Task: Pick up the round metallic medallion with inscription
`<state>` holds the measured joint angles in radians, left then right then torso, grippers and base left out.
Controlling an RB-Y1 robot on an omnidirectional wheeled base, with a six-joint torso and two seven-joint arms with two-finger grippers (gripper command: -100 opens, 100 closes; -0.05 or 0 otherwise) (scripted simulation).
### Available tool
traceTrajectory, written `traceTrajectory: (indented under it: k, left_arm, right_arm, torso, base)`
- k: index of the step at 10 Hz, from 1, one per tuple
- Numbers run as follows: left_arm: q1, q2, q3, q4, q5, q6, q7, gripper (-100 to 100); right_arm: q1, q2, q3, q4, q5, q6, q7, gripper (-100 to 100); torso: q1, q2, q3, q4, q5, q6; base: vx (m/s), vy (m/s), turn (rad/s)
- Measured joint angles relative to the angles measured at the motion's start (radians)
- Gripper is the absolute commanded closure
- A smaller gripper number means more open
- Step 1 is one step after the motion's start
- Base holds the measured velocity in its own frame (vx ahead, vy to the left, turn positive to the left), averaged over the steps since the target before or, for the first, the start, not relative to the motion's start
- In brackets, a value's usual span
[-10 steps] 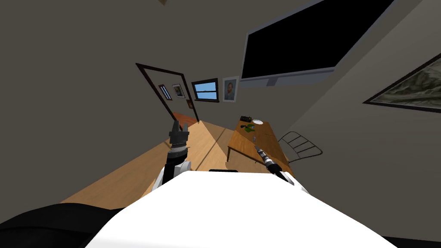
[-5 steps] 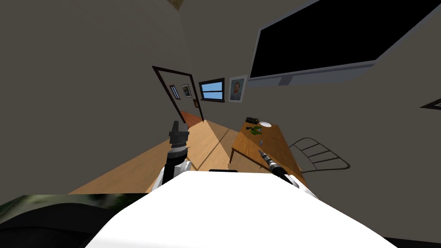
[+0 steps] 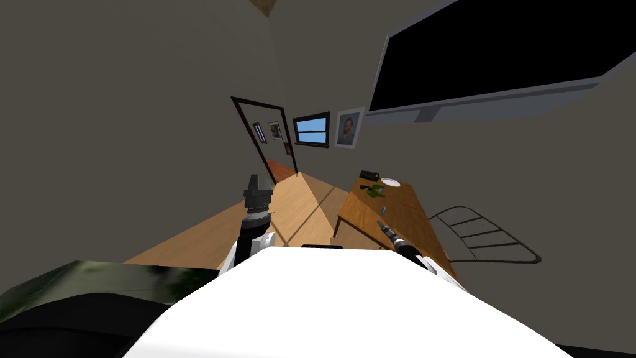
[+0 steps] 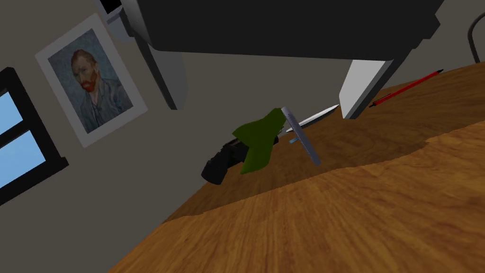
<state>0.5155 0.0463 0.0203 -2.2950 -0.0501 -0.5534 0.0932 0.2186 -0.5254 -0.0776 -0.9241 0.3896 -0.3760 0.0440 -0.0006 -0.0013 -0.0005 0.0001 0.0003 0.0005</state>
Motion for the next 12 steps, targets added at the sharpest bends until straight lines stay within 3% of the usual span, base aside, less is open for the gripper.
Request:
traceTrajectory:
  k: [2,6,9,10,12]
  left_arm:
    - [0.000,0.000,0.000,0.000,0.000,0.000,0.000,0]
    - [0.000,0.000,0.000,0.000,0.000,0.000,0.000,0]
    - [0.000,0.000,0.000,0.000,0.000,0.000,0.000,0]
    - [0.000,0.000,0.000,0.000,0.000,0.000,0.000,0]
    - [0.000,0.000,0.000,0.000,0.000,0.000,0.000,0]
  right_arm:
    - [-0.010,-0.012,-0.013,0.065,0.016,0.012,0.009,-100]
    - [-0.025,-0.053,-0.012,0.135,0.034,0.050,-0.004,-100]
    - [-0.052,-0.072,-0.024,0.237,0.047,0.054,0.005,-100]
    - [-0.033,-0.088,-0.023,0.238,0.053,0.073,-0.002,-100]
    - [-0.048,-0.096,-0.026,0.275,0.059,0.086,-0.003,-100]
  torso:
    - [0.001,-0.001,-0.001,0.000,0.000,0.000]
    - [0.000,0.000,0.000,0.000,0.000,0.001]
    - [0.000,-0.001,0.000,0.000,0.000,0.001]
    - [0.000,-0.001,-0.001,0.000,0.000,0.001]
    - [0.000,0.000,0.000,0.000,0.000,0.001]
  base:
    - [0.044,0.015,0.178]
    - [0.028,0.005,0.088]
    - [0.044,0.006,0.184]
    - [0.045,-0.003,0.117]
    - [0.030,0.002,0.106]
